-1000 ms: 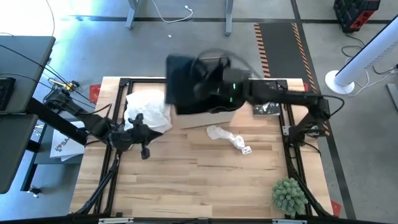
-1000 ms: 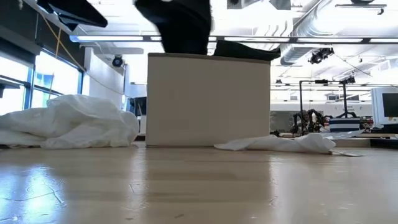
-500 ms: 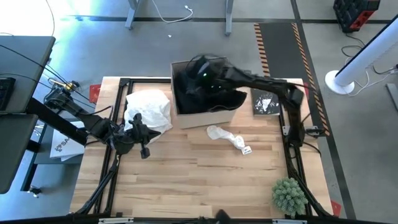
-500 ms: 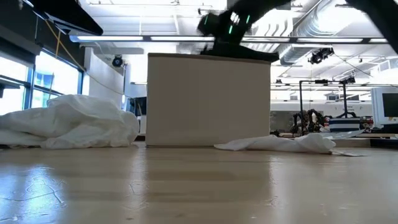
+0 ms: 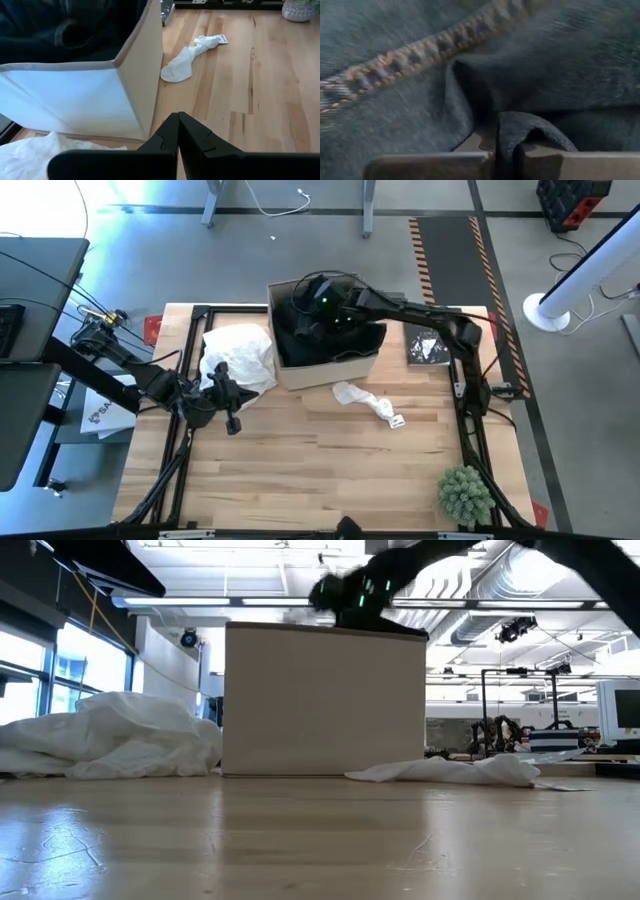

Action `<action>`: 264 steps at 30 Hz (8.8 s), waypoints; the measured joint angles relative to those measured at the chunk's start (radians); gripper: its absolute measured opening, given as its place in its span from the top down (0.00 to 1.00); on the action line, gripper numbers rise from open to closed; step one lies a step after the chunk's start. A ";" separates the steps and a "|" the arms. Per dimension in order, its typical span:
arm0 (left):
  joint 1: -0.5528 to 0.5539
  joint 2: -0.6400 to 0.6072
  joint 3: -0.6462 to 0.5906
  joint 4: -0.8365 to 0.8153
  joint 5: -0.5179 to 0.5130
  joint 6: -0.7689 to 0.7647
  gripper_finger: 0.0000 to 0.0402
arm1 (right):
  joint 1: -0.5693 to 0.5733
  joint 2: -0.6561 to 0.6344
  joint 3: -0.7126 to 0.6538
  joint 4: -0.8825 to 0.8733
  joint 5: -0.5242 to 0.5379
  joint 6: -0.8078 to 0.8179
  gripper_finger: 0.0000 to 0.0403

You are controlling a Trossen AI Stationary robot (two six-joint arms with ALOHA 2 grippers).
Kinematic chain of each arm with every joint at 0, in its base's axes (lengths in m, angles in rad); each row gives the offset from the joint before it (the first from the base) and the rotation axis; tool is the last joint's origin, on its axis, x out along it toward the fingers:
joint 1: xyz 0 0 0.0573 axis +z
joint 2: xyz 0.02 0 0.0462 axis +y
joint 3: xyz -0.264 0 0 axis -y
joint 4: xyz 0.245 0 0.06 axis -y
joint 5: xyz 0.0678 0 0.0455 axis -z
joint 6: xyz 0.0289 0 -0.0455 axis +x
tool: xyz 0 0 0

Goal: Sort clothes
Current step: Put the blue pants into the laundry bin, then move the laundry bin to the top, then put the white sock into the laundry bin

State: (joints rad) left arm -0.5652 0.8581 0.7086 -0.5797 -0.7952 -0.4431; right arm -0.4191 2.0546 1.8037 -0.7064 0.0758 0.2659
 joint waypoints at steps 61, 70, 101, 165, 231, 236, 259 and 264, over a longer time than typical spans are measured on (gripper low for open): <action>0.010 0.000 -0.001 0.001 0.023 -0.018 1.00 | 0.109 -0.097 0.419 -0.456 0.208 0.031 0.68; 0.010 0.000 -0.001 -0.002 0.028 -0.018 1.00 | 0.034 -0.061 0.021 0.121 0.196 -0.036 0.68; 0.010 0.000 -0.001 0.001 -0.016 -0.047 1.00 | 0.072 -0.068 0.002 0.035 0.389 0.108 0.68; 0.371 -0.155 -0.027 0.070 0.256 0.084 1.00 | 0.426 -0.157 -0.879 1.194 0.400 0.378 0.68; 0.914 -0.176 -0.026 0.187 0.231 0.471 1.00 | 0.568 -0.557 -0.279 -0.256 0.631 0.231 0.72; 0.863 -0.301 -0.026 -0.012 0.390 0.298 1.00 | 0.788 -0.522 -0.280 -0.378 0.665 0.482 0.72; 0.745 -0.297 -0.027 -0.059 0.408 0.237 1.00 | 0.708 -0.467 -1.157 0.573 0.481 0.601 0.53; 0.745 -0.278 -0.027 -0.075 0.427 0.234 1.00 | 0.620 -0.414 -1.227 0.668 0.424 0.616 0.55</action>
State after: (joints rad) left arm 0.1802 0.5804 0.6815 -0.6551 -0.3677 -0.2089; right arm 0.2013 1.6405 0.5766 -0.0381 0.4994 0.8818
